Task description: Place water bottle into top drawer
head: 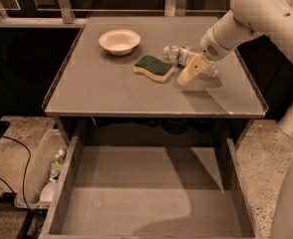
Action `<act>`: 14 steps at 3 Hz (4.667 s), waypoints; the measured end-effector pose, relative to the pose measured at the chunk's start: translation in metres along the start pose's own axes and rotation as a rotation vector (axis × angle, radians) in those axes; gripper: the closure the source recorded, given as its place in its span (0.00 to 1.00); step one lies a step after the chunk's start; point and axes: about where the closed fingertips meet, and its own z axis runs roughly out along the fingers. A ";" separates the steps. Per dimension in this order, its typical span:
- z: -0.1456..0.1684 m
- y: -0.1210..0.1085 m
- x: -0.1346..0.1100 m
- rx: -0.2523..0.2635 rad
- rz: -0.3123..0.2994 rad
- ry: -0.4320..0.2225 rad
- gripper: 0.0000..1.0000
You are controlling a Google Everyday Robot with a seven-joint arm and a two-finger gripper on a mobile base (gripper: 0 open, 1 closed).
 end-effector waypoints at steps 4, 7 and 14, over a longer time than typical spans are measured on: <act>0.001 0.000 0.000 0.000 0.001 0.001 0.64; 0.000 0.004 0.005 -0.002 -0.008 0.013 1.00; -0.147 0.119 0.092 -0.006 -0.130 -0.084 1.00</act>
Offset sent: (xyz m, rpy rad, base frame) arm 0.0000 0.0000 -0.0008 -0.0005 0.0011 -0.0008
